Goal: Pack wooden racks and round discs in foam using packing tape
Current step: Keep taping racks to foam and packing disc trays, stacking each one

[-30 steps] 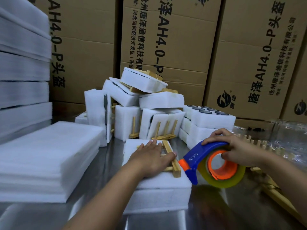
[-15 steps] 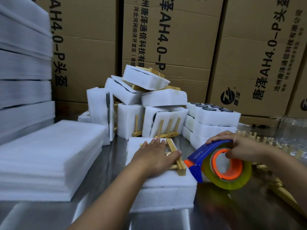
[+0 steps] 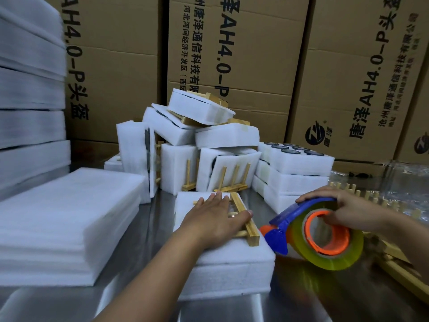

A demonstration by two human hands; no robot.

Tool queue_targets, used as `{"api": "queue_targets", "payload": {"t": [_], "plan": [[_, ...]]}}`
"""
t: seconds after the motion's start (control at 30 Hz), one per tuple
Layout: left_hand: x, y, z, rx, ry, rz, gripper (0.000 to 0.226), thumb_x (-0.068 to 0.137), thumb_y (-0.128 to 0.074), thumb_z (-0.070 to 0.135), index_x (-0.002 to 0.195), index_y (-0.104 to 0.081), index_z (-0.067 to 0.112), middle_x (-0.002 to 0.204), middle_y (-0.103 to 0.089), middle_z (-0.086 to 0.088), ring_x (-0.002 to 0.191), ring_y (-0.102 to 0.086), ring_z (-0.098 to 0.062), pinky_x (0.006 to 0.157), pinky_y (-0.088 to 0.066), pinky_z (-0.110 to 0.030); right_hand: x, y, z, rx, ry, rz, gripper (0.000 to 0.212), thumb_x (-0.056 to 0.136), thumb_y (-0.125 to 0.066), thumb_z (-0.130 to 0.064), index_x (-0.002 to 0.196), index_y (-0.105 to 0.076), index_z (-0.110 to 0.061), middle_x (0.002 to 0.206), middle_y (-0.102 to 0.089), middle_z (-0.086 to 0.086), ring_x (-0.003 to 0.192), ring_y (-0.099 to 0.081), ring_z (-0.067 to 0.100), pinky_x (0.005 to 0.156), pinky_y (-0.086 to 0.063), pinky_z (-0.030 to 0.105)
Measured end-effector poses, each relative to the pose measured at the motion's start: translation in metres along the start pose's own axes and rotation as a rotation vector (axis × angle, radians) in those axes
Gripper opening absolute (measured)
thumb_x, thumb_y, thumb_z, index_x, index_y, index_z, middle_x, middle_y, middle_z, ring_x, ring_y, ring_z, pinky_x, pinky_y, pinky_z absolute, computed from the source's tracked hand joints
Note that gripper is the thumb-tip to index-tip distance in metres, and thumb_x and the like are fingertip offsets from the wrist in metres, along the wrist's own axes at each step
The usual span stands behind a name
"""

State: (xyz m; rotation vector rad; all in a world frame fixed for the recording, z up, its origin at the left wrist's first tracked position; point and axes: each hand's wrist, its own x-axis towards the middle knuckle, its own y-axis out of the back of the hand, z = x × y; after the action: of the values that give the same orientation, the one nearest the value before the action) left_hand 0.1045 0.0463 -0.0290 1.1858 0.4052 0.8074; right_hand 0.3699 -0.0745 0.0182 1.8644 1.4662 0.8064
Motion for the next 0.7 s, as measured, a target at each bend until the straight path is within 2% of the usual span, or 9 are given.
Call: {"api": "queue_targets", "payload": {"t": [0.13,0.2,0.27,0.33,0.37,0.43,0.53,0.63,0.7], "plan": [[-0.001,0.0,0.0,-0.005,-0.005,0.001,0.083,0.087,-0.021,0.071,0.151,-0.009,0.021,0.159,0.001,0.002,0.145,0.004,-0.01,0.116,0.003,-0.033,-0.007,0.009,0.002,-0.058,0.035,0.103,0.063,0.079,-0.052,0.016,0.1,-0.069,-0.041,0.114,-0.048,-0.006,0.101,-0.055,0.018,0.08,-0.055,0.037],[-0.001,0.001,0.0,-0.005,-0.005,-0.002,0.083,0.087,-0.021,0.071,0.151,-0.009,0.02,0.159,0.002,0.002,0.146,0.004,-0.01,0.116,0.003,-0.033,-0.009,0.012,0.004,-0.024,0.049,0.22,0.063,0.078,-0.055,0.017,0.099,-0.067,-0.042,0.113,-0.045,-0.005,0.097,-0.055,0.018,0.071,-0.054,0.033],[-0.001,0.001,0.001,-0.005,-0.006,-0.002,0.083,0.087,-0.021,0.071,0.151,-0.009,0.02,0.159,0.002,0.002,0.146,0.004,-0.011,0.116,0.002,-0.033,-0.012,0.007,0.005,-0.052,0.07,0.365,0.066,0.076,-0.059,0.016,0.098,-0.063,-0.046,0.116,-0.04,-0.004,0.1,-0.05,0.017,0.075,-0.049,0.032],[-0.001,0.001,0.001,-0.004,-0.009,-0.001,0.083,0.087,-0.021,0.071,0.151,-0.009,0.02,0.159,0.001,0.001,0.146,0.004,-0.011,0.116,0.002,-0.033,-0.016,-0.006,0.003,-0.305,0.084,0.511,0.067,0.071,-0.067,0.011,0.103,-0.061,-0.048,0.124,-0.037,-0.001,0.112,-0.041,0.022,0.093,-0.04,0.041],[-0.001,0.001,0.001,-0.003,-0.009,0.0,0.083,0.087,-0.021,0.071,0.151,-0.009,0.02,0.159,0.001,0.001,0.146,0.004,-0.011,0.116,0.002,-0.033,-0.019,-0.014,0.001,-0.492,0.116,0.586,0.066,0.066,-0.074,0.008,0.106,-0.065,-0.043,0.127,-0.039,0.004,0.115,-0.039,0.028,0.094,-0.036,0.047],[-0.001,0.001,0.0,-0.002,-0.008,0.002,0.083,0.087,-0.021,0.07,0.151,-0.01,0.02,0.159,0.001,0.001,0.146,0.004,-0.011,0.116,0.002,-0.034,-0.026,-0.031,0.004,-0.779,0.247,0.675,0.068,0.045,-0.09,0.001,0.105,-0.073,-0.027,0.12,-0.052,0.021,0.108,-0.048,0.043,0.084,-0.039,0.055],[-0.001,0.001,0.0,0.0,-0.008,0.01,0.083,0.087,-0.022,0.071,0.151,-0.011,0.02,0.159,0.0,0.001,0.146,0.003,-0.012,0.116,0.002,-0.034,-0.04,-0.053,0.015,-0.924,0.299,0.705,0.078,0.029,-0.098,-0.015,0.103,-0.075,-0.02,0.113,-0.053,0.025,0.101,-0.044,0.042,0.074,-0.046,0.059],[0.0,0.001,0.0,0.0,-0.008,0.008,0.083,0.086,-0.022,0.072,0.151,-0.012,0.021,0.159,0.001,0.001,0.146,0.003,-0.012,0.116,0.002,-0.034,-0.052,-0.065,0.025,-0.868,0.255,0.664,0.079,0.028,-0.098,-0.022,0.103,-0.075,-0.022,0.123,-0.045,0.022,0.104,-0.043,0.042,0.073,-0.047,0.061],[0.0,0.001,-0.001,0.003,-0.007,0.003,0.084,0.085,-0.022,0.072,0.151,-0.011,0.021,0.159,0.001,0.001,0.146,0.003,-0.012,0.116,0.002,-0.034,-0.063,-0.073,0.027,-0.893,0.32,0.614,0.06,0.042,-0.092,-0.041,0.099,-0.076,-0.029,0.127,-0.049,0.023,0.103,-0.048,0.041,0.071,-0.047,0.058]]}}
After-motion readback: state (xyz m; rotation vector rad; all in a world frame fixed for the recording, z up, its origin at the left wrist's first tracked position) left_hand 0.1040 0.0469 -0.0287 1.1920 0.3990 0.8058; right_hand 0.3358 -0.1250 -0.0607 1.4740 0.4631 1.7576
